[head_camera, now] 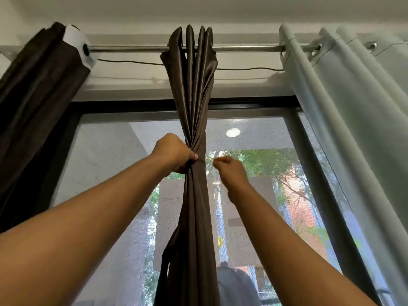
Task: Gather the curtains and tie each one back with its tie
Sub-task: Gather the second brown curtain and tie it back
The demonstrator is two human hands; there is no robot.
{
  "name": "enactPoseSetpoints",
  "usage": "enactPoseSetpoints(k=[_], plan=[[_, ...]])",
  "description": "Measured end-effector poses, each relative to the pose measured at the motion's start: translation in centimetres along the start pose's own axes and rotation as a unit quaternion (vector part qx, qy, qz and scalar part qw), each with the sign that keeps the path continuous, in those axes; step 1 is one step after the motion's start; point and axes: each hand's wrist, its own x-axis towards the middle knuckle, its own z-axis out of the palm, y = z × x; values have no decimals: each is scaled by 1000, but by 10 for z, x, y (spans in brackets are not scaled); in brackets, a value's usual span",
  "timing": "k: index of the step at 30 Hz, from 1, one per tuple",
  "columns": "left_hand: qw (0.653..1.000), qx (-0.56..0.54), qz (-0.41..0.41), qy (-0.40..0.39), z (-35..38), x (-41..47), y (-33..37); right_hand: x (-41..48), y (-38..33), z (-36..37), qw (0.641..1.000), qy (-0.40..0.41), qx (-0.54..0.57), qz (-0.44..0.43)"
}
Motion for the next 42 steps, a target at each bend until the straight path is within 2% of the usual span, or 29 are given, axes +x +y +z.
enactPoseSetpoints(k=[2, 5, 8, 15, 18, 21, 25, 28, 32, 38, 40, 42], plan=[[1000, 2, -10, -1, -3, 0, 2, 7, 13, 6, 987, -122, 32, 101], [999, 10, -30, -2, -9, -1, 3, 12, 34, 12, 931, -279, 117, 203], [999, 15, -33, 0, -14, -3, 6, 15, 43, 19, 907, -325, 159, 215], [996, 75, -14, 55, -20, -1, 4, 16, 25, 10, 957, -211, 116, 164], [991, 108, -7, 85, -13, 0, 0, 14, 18, -5, 985, -127, 59, 105], [982, 153, 5, 107, -4, 1, -1, 9, 7, -22, 996, -78, -29, 27], [975, 185, 10, 124, 9, 0, 4, -1, -11, -42, 983, -22, -168, -77], [975, 182, 11, 130, 13, -2, 10, -16, -26, -47, 955, 15, -262, -137], [983, 134, 14, 125, 16, -4, 22, -35, -47, -42, 915, 62, -335, -216], [993, 32, -17, 114, 12, -10, 32, -57, -58, -26, 886, 27, -368, -281], [994, -6, -34, 105, 11, -14, 32, -63, -57, -22, 892, 10, -354, -283], [994, -14, -39, 103, 9, -16, 31, -68, -55, -19, 914, -2, -312, -259]])
